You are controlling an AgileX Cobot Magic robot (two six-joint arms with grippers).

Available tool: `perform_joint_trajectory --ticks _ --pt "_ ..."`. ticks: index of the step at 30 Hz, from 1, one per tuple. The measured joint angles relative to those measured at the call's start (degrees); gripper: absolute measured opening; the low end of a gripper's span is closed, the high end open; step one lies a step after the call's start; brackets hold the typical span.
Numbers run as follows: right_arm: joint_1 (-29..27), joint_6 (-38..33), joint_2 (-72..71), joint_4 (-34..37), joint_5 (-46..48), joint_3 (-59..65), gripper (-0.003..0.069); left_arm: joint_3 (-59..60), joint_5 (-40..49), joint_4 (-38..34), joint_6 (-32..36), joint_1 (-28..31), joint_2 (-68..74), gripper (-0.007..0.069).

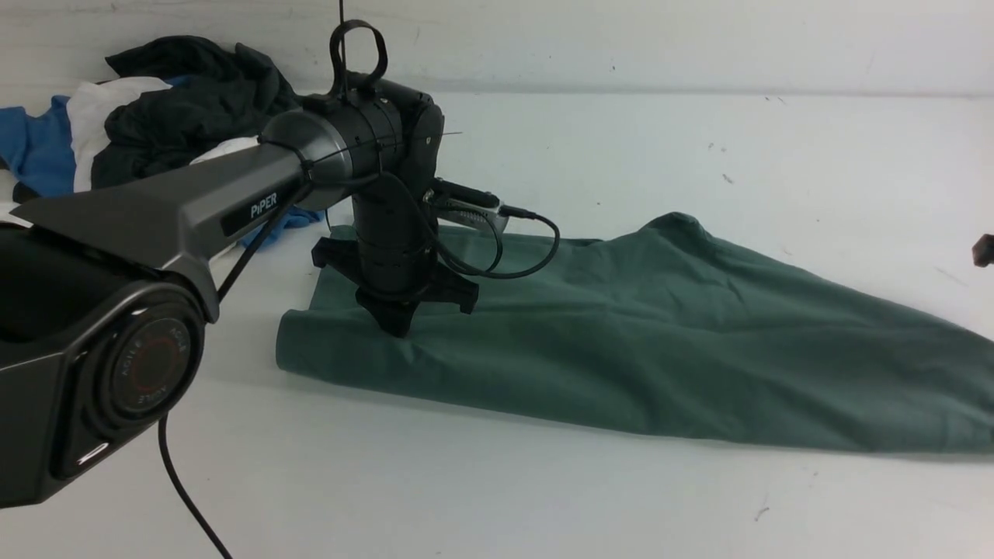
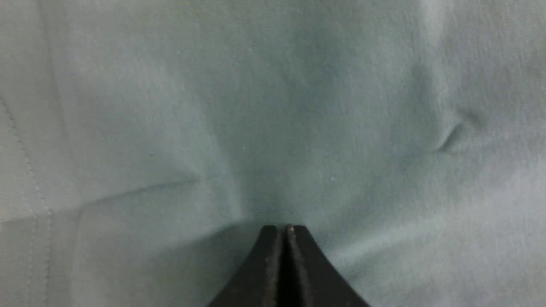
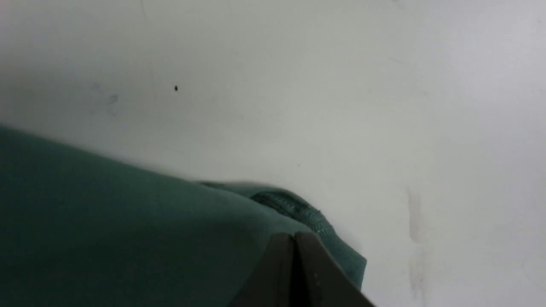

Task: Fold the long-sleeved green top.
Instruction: Use both arms to drag the lower edge of the fabric forward and fold it over the upper edge

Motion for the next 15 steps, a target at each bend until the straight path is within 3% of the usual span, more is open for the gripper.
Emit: perform_joint_trajectory --ticks 8,15 --pt "0.1 -0.6 -3.4 2.3 2.4 -2.6 -0.0014 -5.5 0.4 0.1 -3.8 2.1 -4.1 -0.0004" --pt "0.6 -0.8 -7.1 4.1 4.3 -3.1 -0.0014 -19.5 -0.4 -6.0 -4.8 11.9 -1.7 -0.0004"
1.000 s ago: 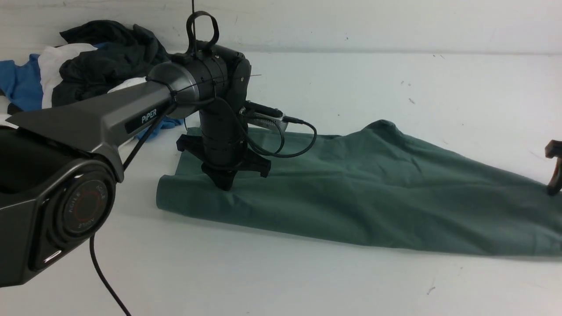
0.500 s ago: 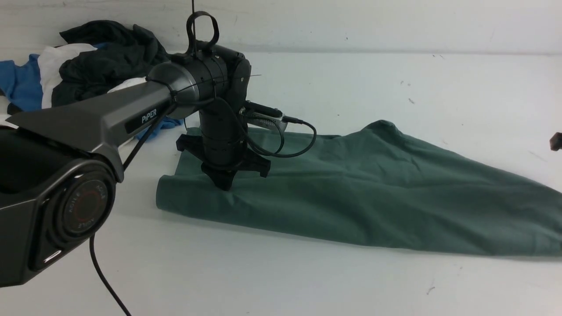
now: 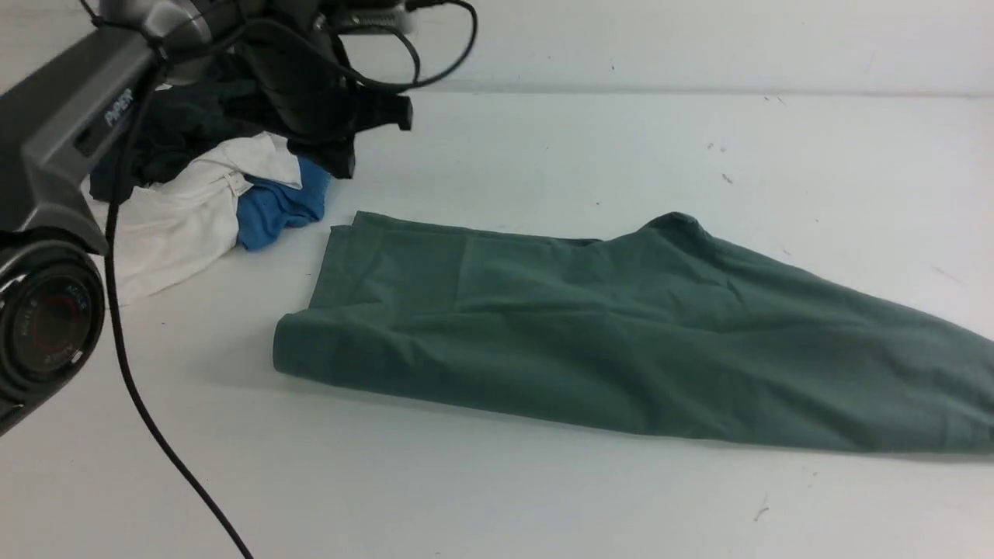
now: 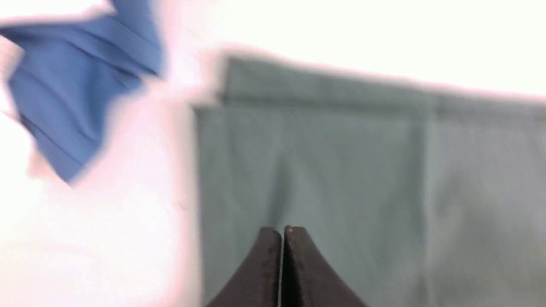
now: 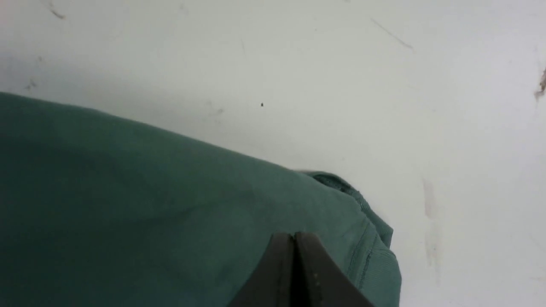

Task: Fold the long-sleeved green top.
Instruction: Use both arms to drag the lower edge of the fabric forward and fold it over the upper edge

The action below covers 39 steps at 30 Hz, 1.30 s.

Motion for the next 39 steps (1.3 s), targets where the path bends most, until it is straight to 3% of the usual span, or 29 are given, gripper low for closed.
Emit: perform_joint_trajectory --ticks 6,16,20,25,26,27,31,33,39 --pt "3.1 0.0 0.0 0.1 0.0 0.0 -0.0014 -2.5 -3.9 -1.2 0.3 4.1 6.3 0.0063" --pt "11.8 0.0 0.0 0.1 -2.5 0.0 -0.0014 -2.5 -12.3 0.8 3.3 3.2 14.0 0.0409" --pt "13.9 0.0 0.0 0.1 -3.6 0.0 -0.0014 -2.5 -13.2 0.4 3.7 2.7 15.8 0.0441" --pt "14.9 0.0 0.0 0.1 -4.5 0.0 -0.0014 -2.6 -13.4 -0.2 5.0 2.5 16.2 0.0396" --pt "15.0 0.0 0.0 0.2 -4.7 0.0 -0.0014 -2.6 -13.3 -0.4 5.2 2.4 16.2 0.0336" --pt "15.0 0.0 0.0 0.3 -4.6 0.0 -0.0014 -2.6 -13.3 -0.5 5.2 2.4 16.2 0.0328" --pt "15.5 -0.4 0.0 0.1 -5.6 -0.1 -0.0014 -3.0 -12.3 -0.7 6.5 2.4 16.2 0.0092" --pt "16.4 -1.5 0.0 0.1 -6.3 -0.5 -0.0014 -3.6 -10.8 -0.7 7.7 2.4 16.1 0.0031" --pt "20.4 -2.3 0.4 0.2 -11.3 -2.8 0.0029 -7.5 -6.0 -0.7 8.3 2.4 14.6 0.0023"
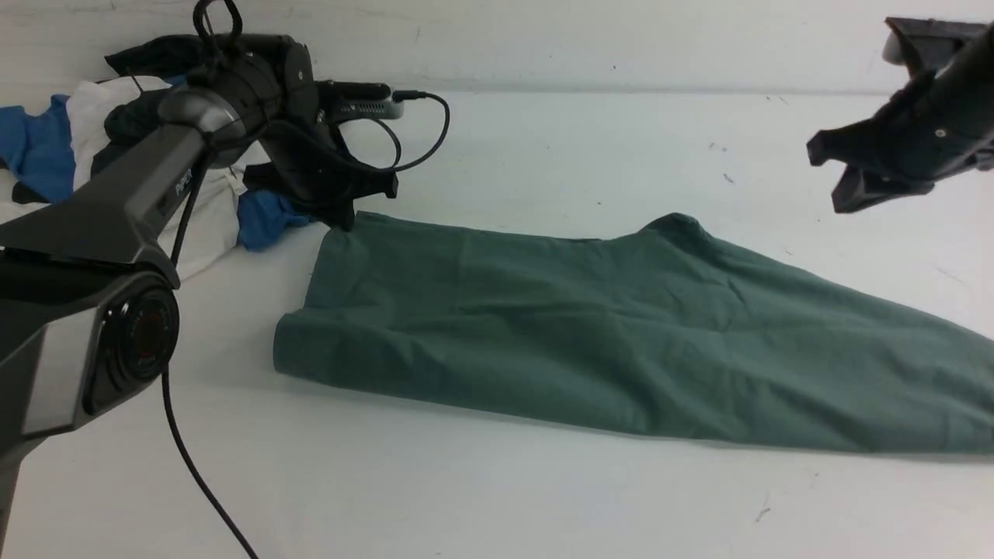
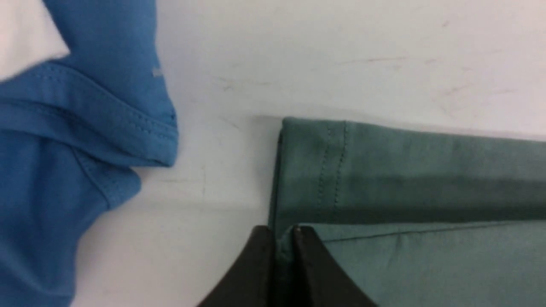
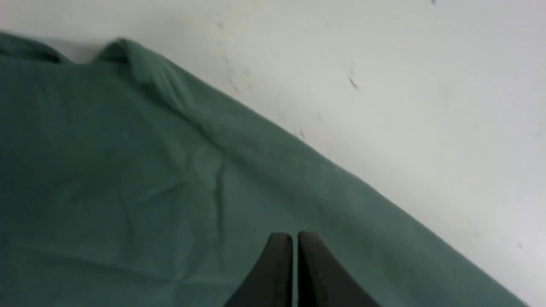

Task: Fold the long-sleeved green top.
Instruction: Use both arms to drag the lower edge of the fabric forward and fold it over the upper edge

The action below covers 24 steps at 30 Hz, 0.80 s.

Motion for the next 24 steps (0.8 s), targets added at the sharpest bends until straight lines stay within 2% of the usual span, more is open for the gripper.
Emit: perform_joint_trajectory --ticks 5,8,12,15,19,22,24 --pt "3.7 -0.4 3.1 0.1 -4.7 -2.9 0.0153 -4.2 2.8 -0.1 0.0 -0.4 -2.4 0.002" --pt "5.4 -0.4 7.5 0.4 -6.0 -5.6 0.0279 -6.0 2.8 -0.1 0.0 -0.9 -3.0 0.002" --pt "6.9 -0.6 13.2 1.1 -6.4 -8.9 0.0395 -6.2 2.8 0.0 0.0 -1.5 -2.9 0.002" --pt "8.4 -1.9 16.4 1.1 -6.6 -10.9 0.0444 -6.2 2.8 0.0 0.0 -1.7 -2.7 0.002" --pt "9.9 -2.3 19.1 -0.7 -8.4 -11.7 0.044 -6.2 2.8 0.0 0.0 -1.7 -2.7 0.002" --pt "10.1 -2.0 20.2 -3.3 -8.7 -11.7 0.0374 -6.2 2.6 0.1 0.0 -1.7 -2.7 0.002" --pt "10.1 -0.9 20.6 -7.4 -9.1 -11.7 0.0232 -6.4 2.0 0.1 -0.2 -1.7 -2.7 0.002"
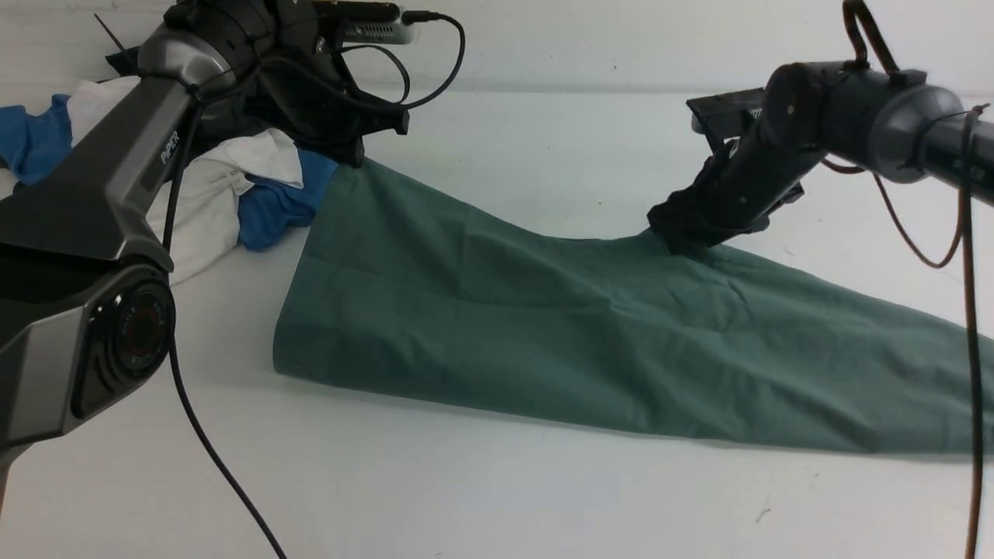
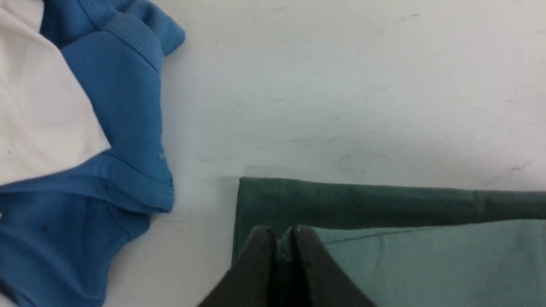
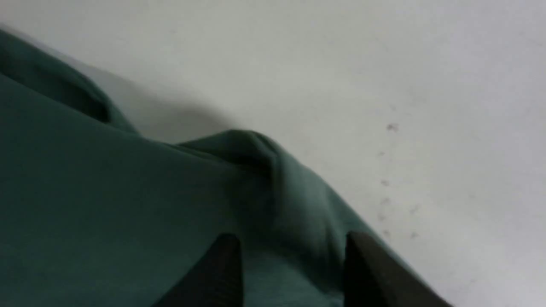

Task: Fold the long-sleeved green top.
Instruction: Use both arms to drag the lower edge of the fabric forward and fold it over the upper edge

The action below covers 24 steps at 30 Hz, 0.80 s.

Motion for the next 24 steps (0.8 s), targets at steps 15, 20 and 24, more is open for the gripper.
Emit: perform_joint_trajectory --ticks 15,20,24 --pt "-1.4 7.9 -0.9 -10.7 -3.9 -0.1 -0.0008 -0.6 -7.7 1.8 -0.3 -0.1 1.6 0.002" --pt "-1.5 7.9 0.4 -9.9 -6.4 -0.1 -0.0008 -0.6 -12.6 2.6 -0.4 -0.1 5.6 0.0021" --pt "-1.5 7.9 0.9 -8.9 -6.8 -0.1 0.0008 -0.6 -15.2 3.6 -0.4 -0.1 7.5 0.005"
